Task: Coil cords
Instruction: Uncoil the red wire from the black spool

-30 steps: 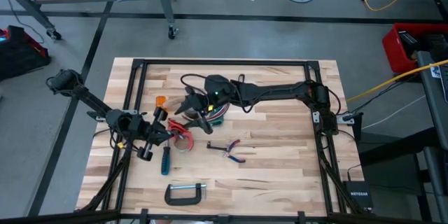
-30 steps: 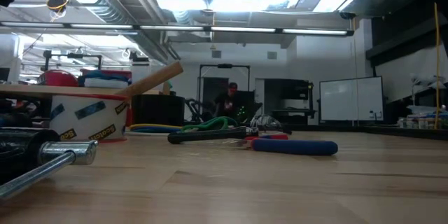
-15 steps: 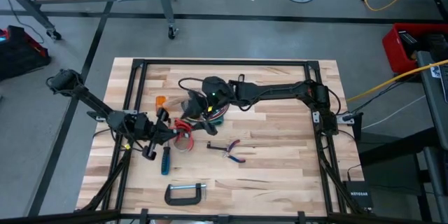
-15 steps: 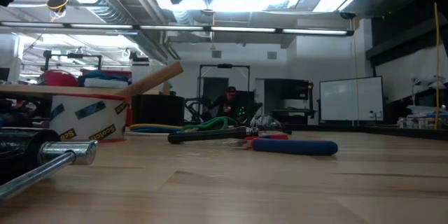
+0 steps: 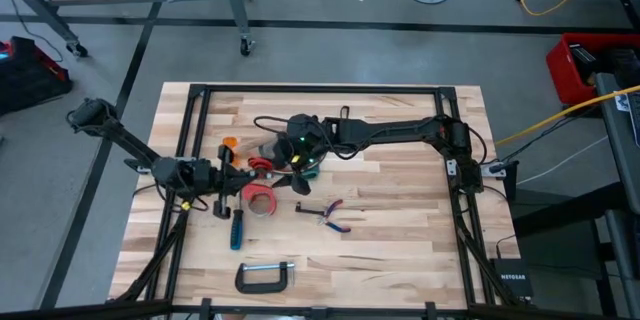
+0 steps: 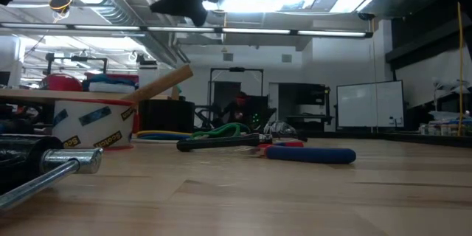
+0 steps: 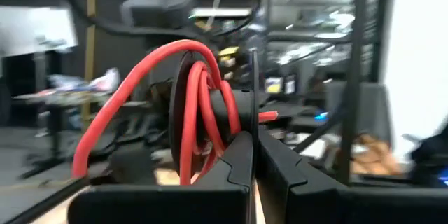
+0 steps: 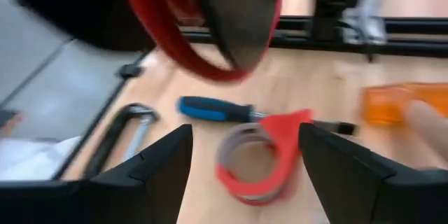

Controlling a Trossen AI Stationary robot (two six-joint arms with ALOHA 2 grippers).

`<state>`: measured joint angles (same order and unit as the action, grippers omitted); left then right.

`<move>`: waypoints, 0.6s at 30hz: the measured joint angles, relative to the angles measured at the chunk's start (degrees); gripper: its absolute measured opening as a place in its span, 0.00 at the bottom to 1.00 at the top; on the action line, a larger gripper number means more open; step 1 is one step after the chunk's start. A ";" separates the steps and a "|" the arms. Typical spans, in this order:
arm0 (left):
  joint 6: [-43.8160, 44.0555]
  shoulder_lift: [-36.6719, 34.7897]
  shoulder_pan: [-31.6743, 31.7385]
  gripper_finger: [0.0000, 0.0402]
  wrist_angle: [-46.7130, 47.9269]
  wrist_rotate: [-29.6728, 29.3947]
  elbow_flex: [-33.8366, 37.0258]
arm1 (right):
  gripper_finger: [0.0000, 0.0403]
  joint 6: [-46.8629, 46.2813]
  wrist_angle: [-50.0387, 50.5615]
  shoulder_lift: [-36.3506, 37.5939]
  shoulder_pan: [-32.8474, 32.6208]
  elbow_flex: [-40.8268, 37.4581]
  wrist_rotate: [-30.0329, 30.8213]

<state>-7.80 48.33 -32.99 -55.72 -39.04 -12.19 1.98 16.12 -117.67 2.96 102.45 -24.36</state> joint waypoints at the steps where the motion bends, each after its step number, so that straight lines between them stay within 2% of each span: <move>1: -0.04 -0.35 0.00 0.00 0.66 -1.00 0.00 | 0.66 -0.10 -0.02 0.00 0.01 0.00 2.28; 8: -3.83 -3.67 -0.02 0.00 1.68 -4.32 0.00 | 0.66 -0.24 0.34 0.02 0.04 0.00 12.43; 12: -3.62 -7.06 -0.02 0.00 6.17 -7.89 0.00 | 0.66 -0.24 0.46 0.02 0.04 0.00 13.07; 18: 1.63 -15.73 -0.02 0.00 18.90 -8.18 0.00 | 0.66 -0.47 0.88 0.23 0.17 0.00 10.96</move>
<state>-6.17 32.59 -33.01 -36.81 -47.22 -12.19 1.50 17.00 -117.44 3.13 102.45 -13.39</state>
